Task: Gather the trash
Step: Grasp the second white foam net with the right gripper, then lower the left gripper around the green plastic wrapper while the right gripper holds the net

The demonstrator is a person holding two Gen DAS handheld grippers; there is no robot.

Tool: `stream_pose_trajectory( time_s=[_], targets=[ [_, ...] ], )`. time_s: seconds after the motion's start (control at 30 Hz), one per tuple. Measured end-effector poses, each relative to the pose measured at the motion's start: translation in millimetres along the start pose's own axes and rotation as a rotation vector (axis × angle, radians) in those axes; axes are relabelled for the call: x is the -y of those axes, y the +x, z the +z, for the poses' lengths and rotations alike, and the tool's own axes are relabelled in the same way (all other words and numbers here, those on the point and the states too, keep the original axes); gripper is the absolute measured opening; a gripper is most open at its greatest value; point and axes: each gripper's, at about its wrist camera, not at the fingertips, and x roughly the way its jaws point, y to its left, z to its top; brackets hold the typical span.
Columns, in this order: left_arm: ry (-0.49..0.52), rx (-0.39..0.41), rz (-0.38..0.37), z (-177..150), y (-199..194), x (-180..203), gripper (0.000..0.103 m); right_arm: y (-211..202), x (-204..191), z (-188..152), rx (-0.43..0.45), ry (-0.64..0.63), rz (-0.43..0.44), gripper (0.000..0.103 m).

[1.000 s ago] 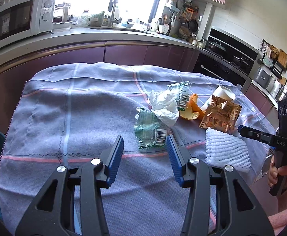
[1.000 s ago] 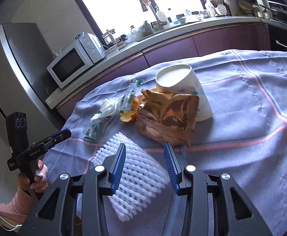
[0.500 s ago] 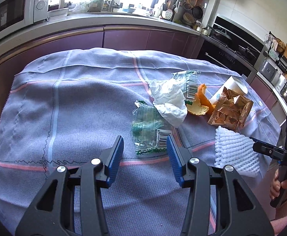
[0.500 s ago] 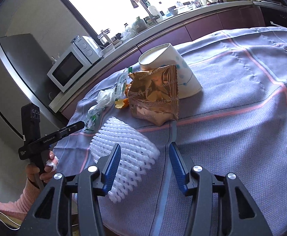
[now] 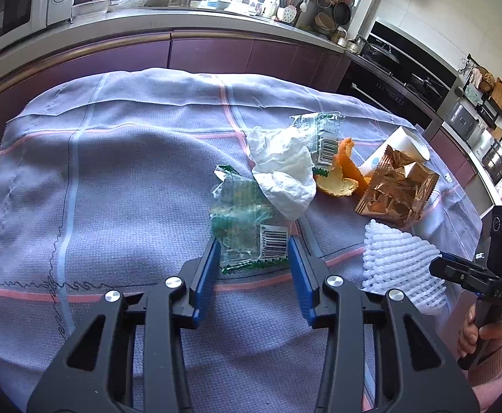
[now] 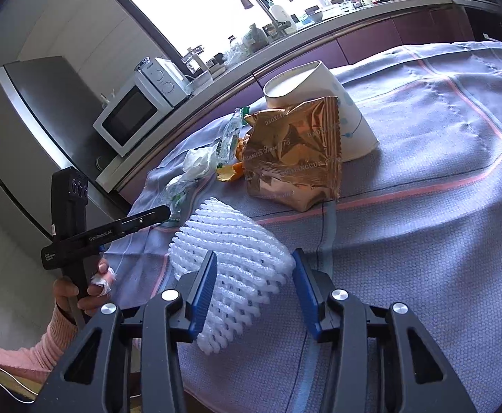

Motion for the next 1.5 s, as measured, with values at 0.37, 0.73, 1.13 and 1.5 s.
stream_pose_trajectory(
  time_s=[0.37, 0.73, 1.13, 1.5],
  targets=[
    [0.023, 0.057, 0.022, -13, -29, 2, 0.039, 10, -14, -1, -0.023, -0.02, 0.054, 0.019],
    [0.025, 0.106, 0.066, -34, -67, -9, 0.039, 17, -33, 7, -0.019, -0.062, 0.102, 0.013],
    [0.042, 0.161, 0.087, -51, -104, -15, 0.039, 23, -59, 17, -0.003, -0.103, 0.165, 0.012],
    [0.033, 0.193, 0.119, -60, -126, -19, 0.039, 35, -78, 26, -0.011, -0.137, 0.21, 0.012]
  ],
)
